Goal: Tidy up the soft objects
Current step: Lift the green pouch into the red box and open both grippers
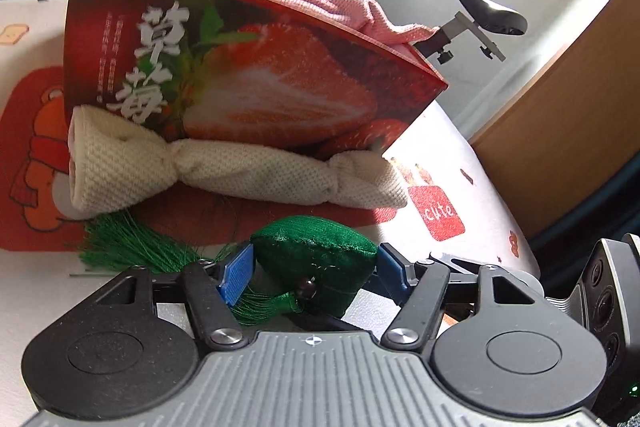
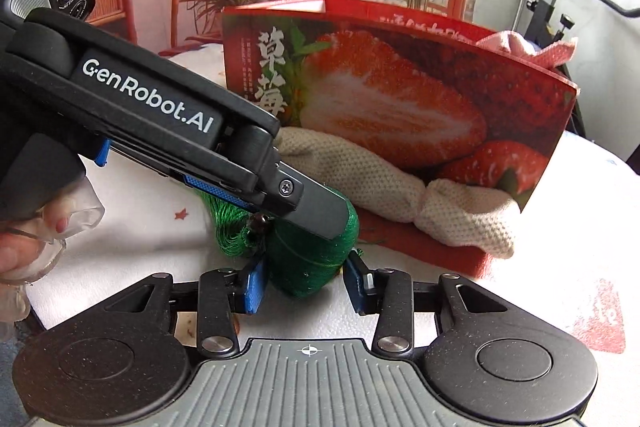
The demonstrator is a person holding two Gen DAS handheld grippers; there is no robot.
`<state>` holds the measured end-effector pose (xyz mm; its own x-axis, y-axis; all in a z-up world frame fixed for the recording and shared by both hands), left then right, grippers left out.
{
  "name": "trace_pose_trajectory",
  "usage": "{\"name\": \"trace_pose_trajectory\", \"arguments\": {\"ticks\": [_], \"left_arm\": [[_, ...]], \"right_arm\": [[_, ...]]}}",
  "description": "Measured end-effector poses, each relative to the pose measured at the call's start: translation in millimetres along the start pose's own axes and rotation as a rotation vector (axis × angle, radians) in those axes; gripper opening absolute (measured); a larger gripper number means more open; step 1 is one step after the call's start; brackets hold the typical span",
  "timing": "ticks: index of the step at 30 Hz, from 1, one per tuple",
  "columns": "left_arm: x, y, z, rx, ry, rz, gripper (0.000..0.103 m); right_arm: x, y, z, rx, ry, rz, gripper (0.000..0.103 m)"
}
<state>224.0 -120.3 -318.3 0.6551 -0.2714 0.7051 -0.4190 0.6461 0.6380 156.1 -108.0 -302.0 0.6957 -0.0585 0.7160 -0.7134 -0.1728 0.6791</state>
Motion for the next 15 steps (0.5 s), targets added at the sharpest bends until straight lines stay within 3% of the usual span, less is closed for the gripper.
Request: {"name": "trace_pose_trajectory", "arguments": {"ticks": [8, 15], "left_arm": [[29.1, 29.2, 11.0, 0.024, -0.037, 0.077, 0.069], [88.7, 69.6, 18.7, 0.046, -0.086, 0.185, 0.069]], "right_arm": [[28.2, 20.0, -7.3, 0.000, 0.013, 0.074, 0.037], [88.8, 49.6, -15.5, 0.012, 0.052, 0.186, 0.037]]}}
Point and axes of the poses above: each gripper's, at about its wrist camera, not at the fingertips, and y roughly against the way its jaws point, z to its right, x to its top, the point moved 9 cm from there along -y, roughly the way its jaws point, and after that the axes turned 14 degrees about -y, right-handed, at the moved point
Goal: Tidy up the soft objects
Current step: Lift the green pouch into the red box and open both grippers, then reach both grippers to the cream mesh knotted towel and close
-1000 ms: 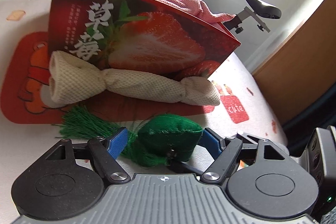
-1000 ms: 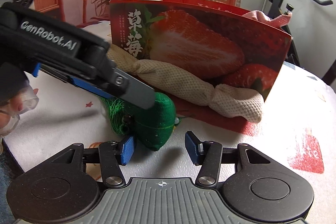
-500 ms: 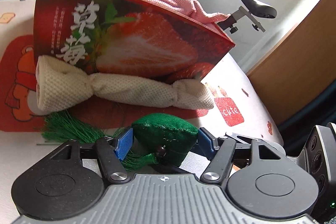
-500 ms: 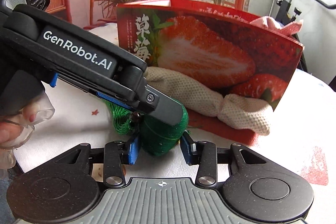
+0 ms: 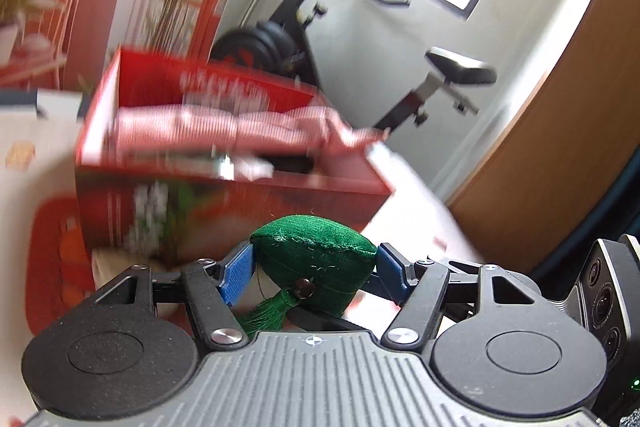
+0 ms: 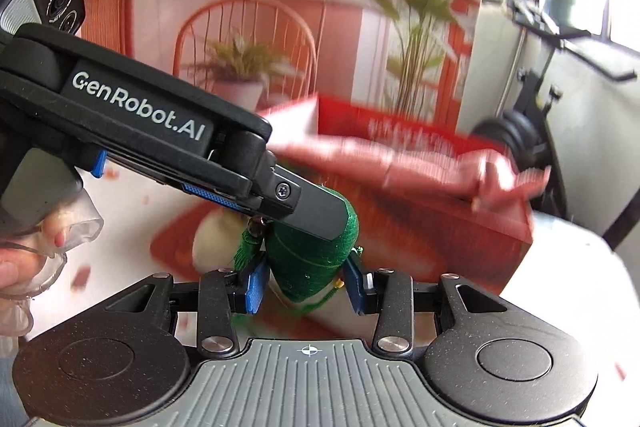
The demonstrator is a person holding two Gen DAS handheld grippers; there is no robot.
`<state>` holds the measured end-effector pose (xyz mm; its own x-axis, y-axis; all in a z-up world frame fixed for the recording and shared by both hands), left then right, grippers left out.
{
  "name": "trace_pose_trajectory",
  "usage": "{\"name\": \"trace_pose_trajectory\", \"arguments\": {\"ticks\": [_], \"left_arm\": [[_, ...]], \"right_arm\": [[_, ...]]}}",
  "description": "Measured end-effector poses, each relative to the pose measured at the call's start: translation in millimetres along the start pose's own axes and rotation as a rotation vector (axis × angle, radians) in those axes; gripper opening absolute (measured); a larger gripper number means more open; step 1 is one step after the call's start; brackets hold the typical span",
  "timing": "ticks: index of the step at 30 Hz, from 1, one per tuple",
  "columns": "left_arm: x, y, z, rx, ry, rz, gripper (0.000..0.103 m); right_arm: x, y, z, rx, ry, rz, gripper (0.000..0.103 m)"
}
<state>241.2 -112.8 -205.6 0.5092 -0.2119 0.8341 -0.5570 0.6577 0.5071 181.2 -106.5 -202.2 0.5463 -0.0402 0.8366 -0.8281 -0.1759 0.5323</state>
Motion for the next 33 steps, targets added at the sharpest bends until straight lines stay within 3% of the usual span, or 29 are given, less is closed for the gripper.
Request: {"name": "trace_pose_trajectory", "arguments": {"ticks": [4, 10, 15, 21, 25, 27, 33], "left_arm": [[50.0, 14.9, -7.6, -0.004, 0.000, 0.081, 0.069], [122.7, 27.4, -10.6, 0.054, -0.085, 0.210, 0.069], [147.3, 21.9, -26.1, 0.093, -0.102, 0.235, 0.069], [111.4, -18.1, -57.5, 0.126, -0.056, 0.116, 0.069], [78.9, -41.0, -77.8, 0.159, -0.043, 0.031, 0.072], [64.8, -40.1, -84.9, 0.186, -0.052, 0.003, 0.072], [46.6, -6.0, -104.5, 0.284, -0.091, 0.041, 0.079]], "right_arm": [[52.3, 4.6, 2.6, 0.026, 0.018, 0.076, 0.037], [132.0, -0.9, 3.5, 0.040, 0.075, 0.185, 0.038], [168.5, -23.9, 5.3, 0.039, 0.107, 0.235, 0.039], [147.6, -77.6, 12.8, 0.038, 0.083, 0.117, 0.039], [117.8, -108.9, 22.4, 0.028, 0.046, 0.013, 0.052], [102.5, -111.9, 28.7, 0.003, 0.042, 0.000, 0.053], [77.1, -96.8, 63.2, -0.054, -0.059, 0.015, 0.053]]}}
Point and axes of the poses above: each gripper's, at about its wrist camera, not at the fingertips, and y roughly against the way its jaws point, z to its right, x to its top, the point moved 9 cm from there along -y, roughly the way its jaws point, and after that the axes turned 14 degrees about -y, right-handed, at the moved point
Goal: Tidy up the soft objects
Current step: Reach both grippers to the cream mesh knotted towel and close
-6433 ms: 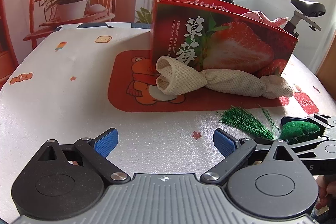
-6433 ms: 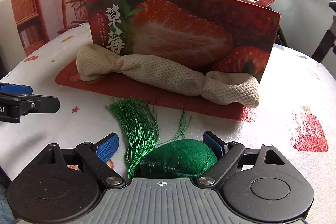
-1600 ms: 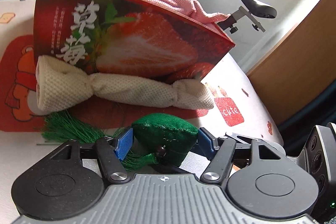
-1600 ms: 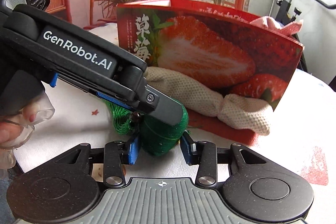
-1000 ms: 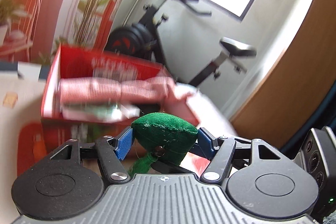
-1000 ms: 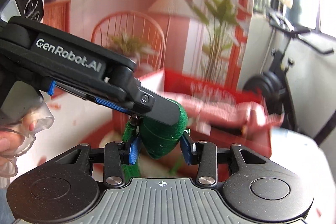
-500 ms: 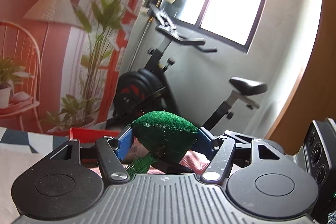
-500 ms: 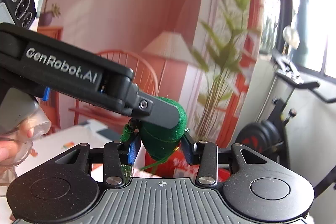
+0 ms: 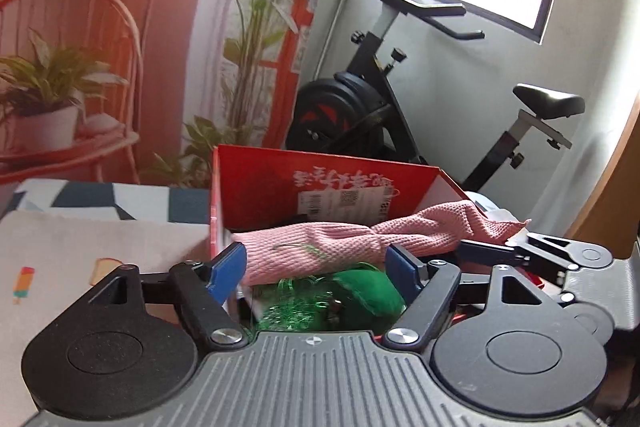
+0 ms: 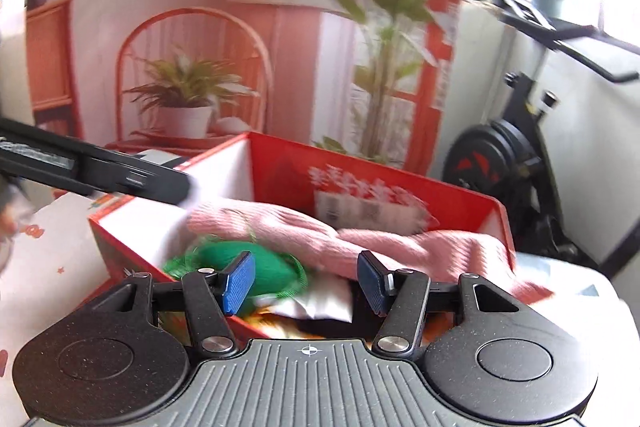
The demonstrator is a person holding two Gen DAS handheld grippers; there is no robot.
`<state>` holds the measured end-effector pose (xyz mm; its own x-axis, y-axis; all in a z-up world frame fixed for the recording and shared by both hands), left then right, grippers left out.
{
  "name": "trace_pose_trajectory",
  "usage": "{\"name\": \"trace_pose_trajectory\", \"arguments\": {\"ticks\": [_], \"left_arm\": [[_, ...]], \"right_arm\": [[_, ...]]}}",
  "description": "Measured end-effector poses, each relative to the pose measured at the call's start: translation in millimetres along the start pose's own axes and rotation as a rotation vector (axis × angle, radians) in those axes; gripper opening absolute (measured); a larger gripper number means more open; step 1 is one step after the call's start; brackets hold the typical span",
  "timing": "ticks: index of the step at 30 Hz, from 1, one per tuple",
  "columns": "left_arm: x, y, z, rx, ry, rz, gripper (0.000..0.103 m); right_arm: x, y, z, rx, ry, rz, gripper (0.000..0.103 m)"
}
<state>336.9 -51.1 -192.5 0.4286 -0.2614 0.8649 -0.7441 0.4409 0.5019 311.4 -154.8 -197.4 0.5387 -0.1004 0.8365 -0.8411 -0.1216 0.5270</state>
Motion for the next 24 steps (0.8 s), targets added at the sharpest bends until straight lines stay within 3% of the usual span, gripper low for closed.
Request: {"name": "trace_pose_trajectory", "arguments": {"ticks": [7, 13, 21, 24], "left_arm": [[-31.4, 41.9, -10.6, 0.040, 0.009, 0.010, 0.079], [-68.0, 41.5, -10.9, 0.039, 0.054, -0.050, 0.079], [-106.4, 9.9, -3.1, 0.011, 0.123, -0.159, 0.076], [-116.4, -5.2, -1.8, -0.024, 0.161, -0.206, 0.068]], "right_arm": [[-22.2, 43.2, 39.6, -0.056, -0.091, 0.090, 0.054], [-47.3, 74.5, 62.5, -0.098, -0.142, 0.139, 0.057], [-94.6, 59.1, 82.3, -0.147, -0.203, 0.036, 0.056], [-114.7, 47.3, 89.7, -0.171, -0.244, -0.024, 0.056]]}}
Point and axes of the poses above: each gripper's, at about its wrist camera, not at the fingertips, and y roughly against the way its jaws point, z to its right, x to its top, the point moved 9 cm from there along -y, roughly the way its jaws point, and after that the axes turned 14 degrees about -y, right-handed, at the moved point
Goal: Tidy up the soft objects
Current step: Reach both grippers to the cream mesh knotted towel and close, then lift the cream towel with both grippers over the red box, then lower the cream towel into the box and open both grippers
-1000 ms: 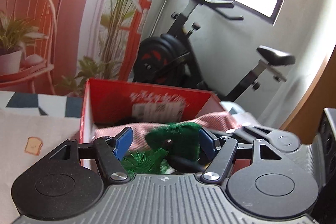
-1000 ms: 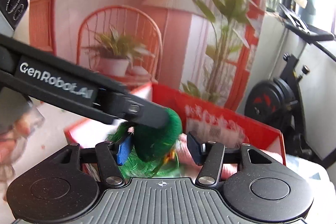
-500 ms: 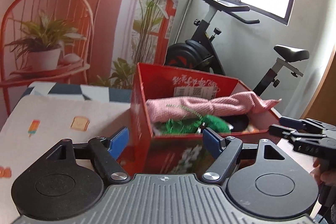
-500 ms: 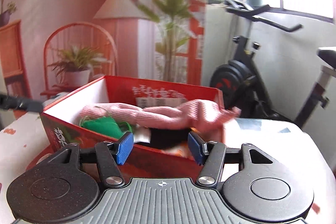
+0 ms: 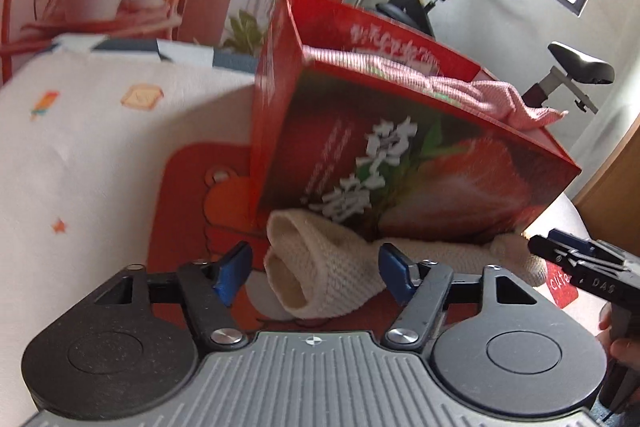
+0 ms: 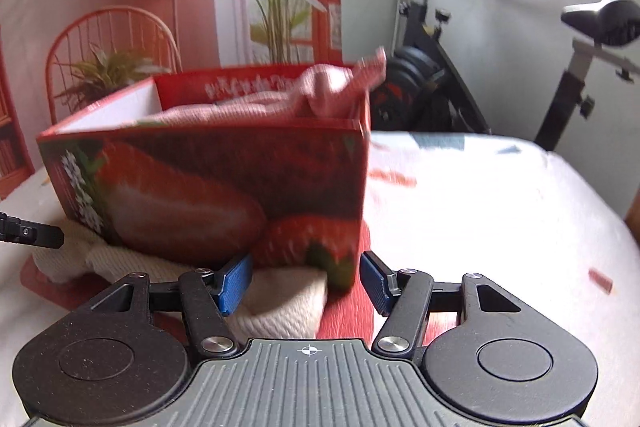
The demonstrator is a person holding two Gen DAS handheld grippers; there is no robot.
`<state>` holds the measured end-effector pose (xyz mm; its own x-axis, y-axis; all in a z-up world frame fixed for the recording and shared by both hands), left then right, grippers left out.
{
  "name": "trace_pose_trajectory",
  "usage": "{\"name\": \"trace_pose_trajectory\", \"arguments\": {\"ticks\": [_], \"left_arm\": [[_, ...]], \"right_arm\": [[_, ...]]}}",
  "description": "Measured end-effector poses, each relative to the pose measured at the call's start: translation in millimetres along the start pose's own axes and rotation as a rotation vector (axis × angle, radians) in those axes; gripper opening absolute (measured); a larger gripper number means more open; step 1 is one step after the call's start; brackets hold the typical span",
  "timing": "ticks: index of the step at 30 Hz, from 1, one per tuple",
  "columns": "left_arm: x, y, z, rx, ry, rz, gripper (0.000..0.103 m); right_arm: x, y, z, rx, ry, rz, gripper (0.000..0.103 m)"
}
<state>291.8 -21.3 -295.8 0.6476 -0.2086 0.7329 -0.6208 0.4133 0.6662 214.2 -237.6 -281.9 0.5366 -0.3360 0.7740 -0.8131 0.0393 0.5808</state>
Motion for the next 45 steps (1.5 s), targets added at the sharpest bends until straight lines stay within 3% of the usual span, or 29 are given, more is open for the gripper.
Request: {"name": "trace_pose_trajectory", "arguments": {"ticks": [3, 6, 10, 13, 19, 28, 37, 45], "left_arm": [[-5.1, -9.4, -1.0, -0.011, 0.017, -0.016, 0.060], [-9.7, -14.1, 2.9, -0.023, -0.016, -0.031, 0.044], [-18.1, -13.8, 6.7, -0.031, -0.048, -0.032, 0.022], [-18.9, -8.8, 10.5, -0.015, -0.068, -0.023, 0.020], [-7.0, 28.1, 21.4, 0.003, -0.139, 0.067, 0.019], [62.9, 95.0, 41.6, 0.003, -0.216, 0.261, 0.019], [130.6, 48.9, 50.2, 0.079, -0.266, 0.250, 0.019], [143.6, -14.8, 46.5, 0.135, -0.327, 0.124, 0.019]], "right_arm": [[-14.2, -12.0, 7.2, -0.017, -0.029, -0.069, 0.056], [-23.9, -16.8, 7.9, -0.017, -0.031, -0.099, 0.055], [-31.7, -17.5, 0.2, 0.025, -0.023, -0.124, 0.027], [-30.7, -10.6, -12.4, 0.040, 0.027, -0.111, 0.015], [-15.2, 24.1, -27.6, 0.089, 0.039, -0.032, 0.014], [70.1, 84.8, -45.9, 0.160, 0.075, 0.161, 0.014], [140.9, 43.5, -62.5, 0.064, 0.153, 0.239, 0.013], [137.4, -35.7, -69.7, -0.086, 0.278, 0.206, 0.013]]}}
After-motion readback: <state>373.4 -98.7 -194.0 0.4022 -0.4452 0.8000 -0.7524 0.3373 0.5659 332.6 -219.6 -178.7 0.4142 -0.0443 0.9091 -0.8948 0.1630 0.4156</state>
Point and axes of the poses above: each gripper's, at about its wrist camera, not at the fingertips, and y roughly against the way its jaws point, z to its right, x to its top, the point moved 9 cm from there along -y, roughly the way its jaws point, and after that the axes turned 14 degrees about -y, right-handed, at the moved point
